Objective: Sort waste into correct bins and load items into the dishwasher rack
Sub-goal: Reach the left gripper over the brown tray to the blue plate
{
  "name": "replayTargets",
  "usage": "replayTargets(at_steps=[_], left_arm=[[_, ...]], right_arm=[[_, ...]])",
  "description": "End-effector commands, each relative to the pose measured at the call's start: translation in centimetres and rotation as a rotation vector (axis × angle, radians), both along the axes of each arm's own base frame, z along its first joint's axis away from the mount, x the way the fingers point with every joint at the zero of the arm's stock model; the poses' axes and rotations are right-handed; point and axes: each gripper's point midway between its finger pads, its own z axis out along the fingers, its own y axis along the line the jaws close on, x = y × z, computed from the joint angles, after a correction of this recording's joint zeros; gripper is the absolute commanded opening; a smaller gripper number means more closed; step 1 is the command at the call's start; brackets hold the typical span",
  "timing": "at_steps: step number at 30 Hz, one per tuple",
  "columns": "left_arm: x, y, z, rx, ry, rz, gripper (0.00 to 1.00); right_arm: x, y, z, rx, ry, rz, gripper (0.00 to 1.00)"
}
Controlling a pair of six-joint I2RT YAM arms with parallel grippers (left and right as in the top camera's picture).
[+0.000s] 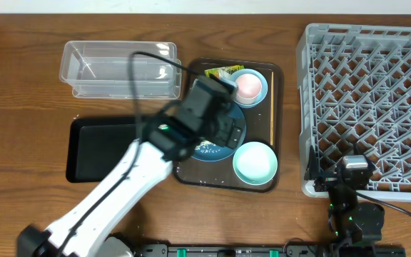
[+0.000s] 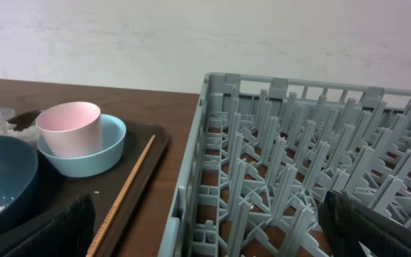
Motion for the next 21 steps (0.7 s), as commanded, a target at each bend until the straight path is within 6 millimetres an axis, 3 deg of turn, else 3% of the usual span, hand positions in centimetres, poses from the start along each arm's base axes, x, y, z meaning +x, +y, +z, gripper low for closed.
replayTargets(at_steps=[1, 9, 15, 21], left_arm=[[3.2, 1.5, 1.3, 0.066, -0.059, 0.213, 0.94], [3.9, 0.6, 3.2, 0.125, 0.071, 0.186, 0.94], [4.0, -2.5, 2.2, 0.05, 0.104, 0.113, 0.94], [5.2, -3.6, -0.2, 0.029, 0.15, 0.174, 0.98]], right_arm=[[0.0, -0.2, -0.1, -0.012, -0.001, -0.006, 0.99], [0.0, -0.2, -0.1, -0.012, -0.001, -0.006, 0.99], [0.0, -0.2, -0.1, -0.012, -0.001, -0.006, 0.99], [0.0, -0.2, -0.1, -0.012, -0.001, -0.006, 0.99]])
